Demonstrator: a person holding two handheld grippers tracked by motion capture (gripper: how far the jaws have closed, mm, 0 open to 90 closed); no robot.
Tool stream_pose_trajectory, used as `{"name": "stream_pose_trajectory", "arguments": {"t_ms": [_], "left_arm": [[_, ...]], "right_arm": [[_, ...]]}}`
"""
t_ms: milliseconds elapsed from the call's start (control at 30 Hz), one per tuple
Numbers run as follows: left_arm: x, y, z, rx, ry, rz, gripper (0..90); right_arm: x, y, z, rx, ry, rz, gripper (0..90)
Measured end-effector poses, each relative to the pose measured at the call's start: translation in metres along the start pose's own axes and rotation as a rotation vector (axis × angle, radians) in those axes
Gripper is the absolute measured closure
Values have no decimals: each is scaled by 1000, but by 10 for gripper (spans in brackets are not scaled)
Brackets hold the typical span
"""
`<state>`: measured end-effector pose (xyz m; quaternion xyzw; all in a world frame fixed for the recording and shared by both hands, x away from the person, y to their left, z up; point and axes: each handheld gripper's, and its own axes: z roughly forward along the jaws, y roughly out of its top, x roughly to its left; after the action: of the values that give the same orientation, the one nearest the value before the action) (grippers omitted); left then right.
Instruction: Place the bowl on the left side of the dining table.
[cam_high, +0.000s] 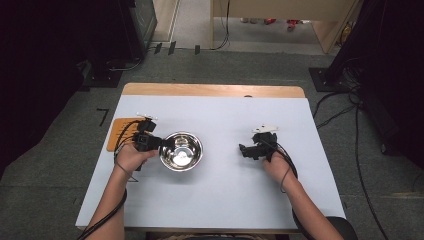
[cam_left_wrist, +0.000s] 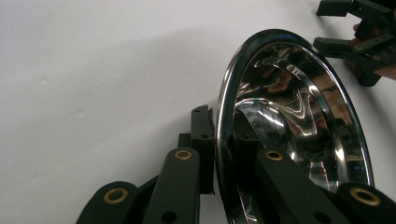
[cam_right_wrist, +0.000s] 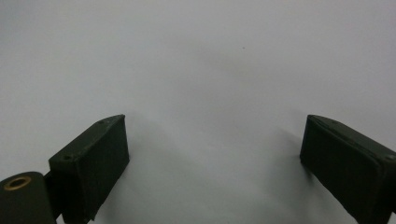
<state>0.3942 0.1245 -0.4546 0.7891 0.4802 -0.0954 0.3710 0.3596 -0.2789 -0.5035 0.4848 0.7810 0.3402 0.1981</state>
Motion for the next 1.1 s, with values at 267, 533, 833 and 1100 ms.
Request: {"name": "stream_pose_trajectory", "arguments": {"t_ms": [267,533,833,1100], "left_arm": [[4,-1,-3,-8,5,-12,847],[6,-1,-5,-12,10,-16,847],[10,-1,-8,-17,16,-25,847],[13,-2,-10,-28,20,-36,847]], "right_arm": [[0,0,0,0,-1,-1,75],[0,0,0,0,-1,-1,75],[0,0,0,0,-2,-1,75],[0,0,0,0,-2,-1,75]]}}
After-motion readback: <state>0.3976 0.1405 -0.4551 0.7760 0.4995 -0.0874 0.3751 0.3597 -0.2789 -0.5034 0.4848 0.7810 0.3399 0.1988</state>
